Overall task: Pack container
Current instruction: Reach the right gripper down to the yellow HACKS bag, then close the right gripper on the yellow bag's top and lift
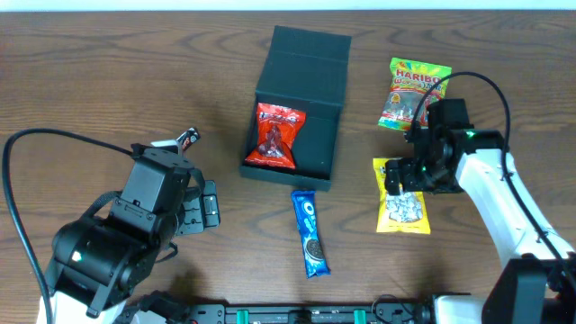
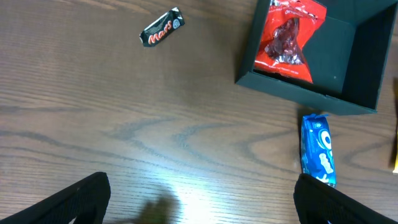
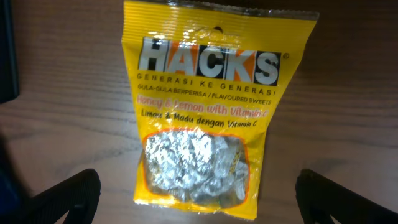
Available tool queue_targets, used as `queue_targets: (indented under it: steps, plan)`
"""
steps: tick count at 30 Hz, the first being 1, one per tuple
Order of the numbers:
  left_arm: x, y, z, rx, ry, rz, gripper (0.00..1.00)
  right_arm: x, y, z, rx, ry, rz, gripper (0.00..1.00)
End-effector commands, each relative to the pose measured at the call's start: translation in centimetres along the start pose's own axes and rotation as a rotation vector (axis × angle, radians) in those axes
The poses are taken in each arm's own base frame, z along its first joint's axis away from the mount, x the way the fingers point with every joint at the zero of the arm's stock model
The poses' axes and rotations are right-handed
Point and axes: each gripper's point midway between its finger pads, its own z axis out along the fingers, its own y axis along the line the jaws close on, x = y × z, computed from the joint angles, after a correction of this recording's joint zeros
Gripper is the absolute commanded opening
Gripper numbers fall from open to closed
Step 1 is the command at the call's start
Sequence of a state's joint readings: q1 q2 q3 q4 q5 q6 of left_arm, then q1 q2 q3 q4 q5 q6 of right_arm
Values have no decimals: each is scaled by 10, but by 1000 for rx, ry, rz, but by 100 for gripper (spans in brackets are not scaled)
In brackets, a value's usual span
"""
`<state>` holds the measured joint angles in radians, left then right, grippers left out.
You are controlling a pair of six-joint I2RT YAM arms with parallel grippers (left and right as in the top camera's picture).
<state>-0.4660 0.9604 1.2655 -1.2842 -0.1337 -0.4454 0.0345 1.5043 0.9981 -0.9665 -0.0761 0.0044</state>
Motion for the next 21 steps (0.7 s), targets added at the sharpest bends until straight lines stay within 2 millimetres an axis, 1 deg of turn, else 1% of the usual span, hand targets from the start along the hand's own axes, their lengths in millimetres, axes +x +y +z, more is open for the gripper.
queue_targets:
  steps: [1, 6, 9, 18, 21]
  plan:
    - [3, 1, 2, -4, 14, -5, 95, 4, -1, 7, -10, 7, -12, 99]
    - [3, 0, 2, -3, 14, -5, 95, 9, -2, 19, -10, 6, 7, 99]
    - [3, 0, 2, -2, 12, -5, 95, 16, -2, 29, -10, 14, 19, 99]
    - [1, 0, 2, 0, 8, -6, 95, 27, -3, 44, -9, 24, 49, 99]
    - [1, 0, 2, 0, 8, -7, 95, 26, -4, 46, -10, 15, 49, 99]
